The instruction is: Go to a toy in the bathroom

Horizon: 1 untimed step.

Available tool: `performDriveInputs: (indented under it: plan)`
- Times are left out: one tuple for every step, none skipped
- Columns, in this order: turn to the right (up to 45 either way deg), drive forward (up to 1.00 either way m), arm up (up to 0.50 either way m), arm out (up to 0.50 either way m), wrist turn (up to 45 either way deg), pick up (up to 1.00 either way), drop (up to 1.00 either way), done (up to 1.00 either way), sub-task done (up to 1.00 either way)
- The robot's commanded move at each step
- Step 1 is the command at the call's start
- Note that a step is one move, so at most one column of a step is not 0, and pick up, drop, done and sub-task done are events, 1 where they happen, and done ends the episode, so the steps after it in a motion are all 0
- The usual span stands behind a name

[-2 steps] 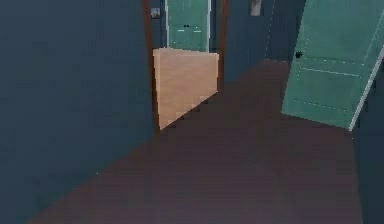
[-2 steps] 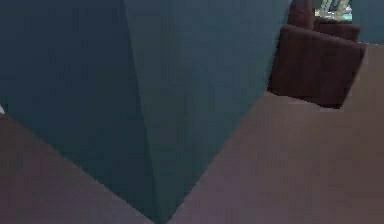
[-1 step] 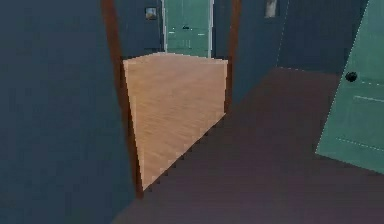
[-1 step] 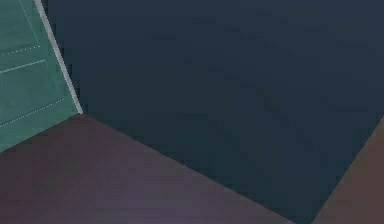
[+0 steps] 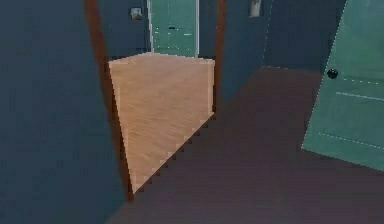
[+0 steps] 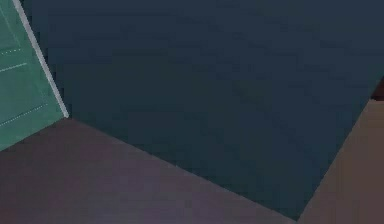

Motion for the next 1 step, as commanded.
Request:
performDriveInputs:
  plan:
    - [0.0, 1.00, 0.00, 0.00, 0.0, 0.00, 0.00, 0.00, 0.00]
